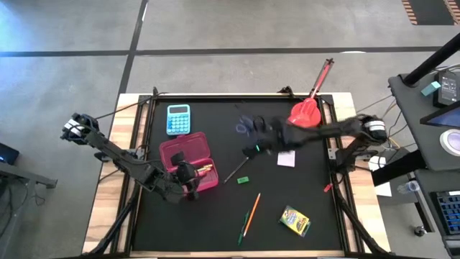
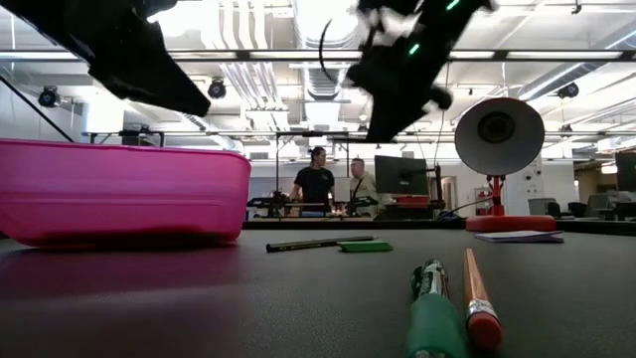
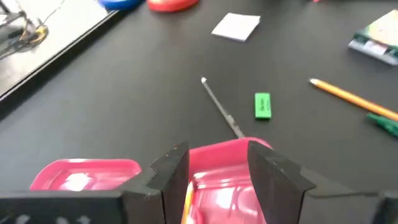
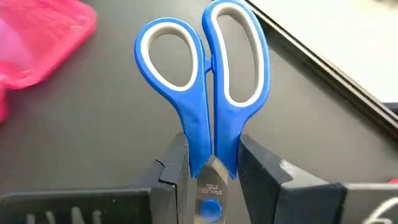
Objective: Pack school essentials
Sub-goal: Put the blue scissors into the pink supply box
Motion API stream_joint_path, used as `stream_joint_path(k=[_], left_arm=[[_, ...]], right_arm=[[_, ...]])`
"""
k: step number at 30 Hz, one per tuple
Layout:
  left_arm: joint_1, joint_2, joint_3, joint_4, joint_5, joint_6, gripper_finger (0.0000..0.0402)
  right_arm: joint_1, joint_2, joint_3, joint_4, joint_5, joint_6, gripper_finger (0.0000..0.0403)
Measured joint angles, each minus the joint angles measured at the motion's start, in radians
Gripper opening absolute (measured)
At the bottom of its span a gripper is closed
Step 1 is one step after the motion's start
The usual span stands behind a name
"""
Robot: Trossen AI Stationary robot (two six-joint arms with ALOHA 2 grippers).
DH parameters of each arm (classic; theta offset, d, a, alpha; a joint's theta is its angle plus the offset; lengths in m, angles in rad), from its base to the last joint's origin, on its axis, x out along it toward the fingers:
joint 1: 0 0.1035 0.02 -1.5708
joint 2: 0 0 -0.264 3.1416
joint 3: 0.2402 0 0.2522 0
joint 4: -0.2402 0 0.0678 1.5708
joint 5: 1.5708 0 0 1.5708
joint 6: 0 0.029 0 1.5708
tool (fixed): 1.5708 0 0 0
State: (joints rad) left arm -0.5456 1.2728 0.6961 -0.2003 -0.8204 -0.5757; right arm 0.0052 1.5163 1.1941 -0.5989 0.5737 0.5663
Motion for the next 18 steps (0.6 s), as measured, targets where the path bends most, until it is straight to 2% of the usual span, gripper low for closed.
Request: stream_joint_path(k=[4, 9, 14, 18], left_arm=[[0.01, 0.0, -0.051, 0.238, -0.001, 0.075, 0.0146], [0.01, 0.008, -0.095, 0.49, -0.001, 0.176, 0.0146], [0.017, 0.059, -0.129, 0.684, 0.0, 0.221, 0.0146], [0.033, 0.102, -0.126, 0.716, 0.0, 0.217, 0.0146]], right_arm=[[0.163, -0.07, -0.062, 0.009, 0.164, 0.077, 0.01], [0.334, -0.075, -0.128, 0.05, 0.327, 0.135, 0.0101], [0.425, -0.056, -0.156, 0.062, 0.456, 0.187, 0.0101], [0.467, -0.04, -0.167, 0.066, 0.483, 0.181, 0.0101]])
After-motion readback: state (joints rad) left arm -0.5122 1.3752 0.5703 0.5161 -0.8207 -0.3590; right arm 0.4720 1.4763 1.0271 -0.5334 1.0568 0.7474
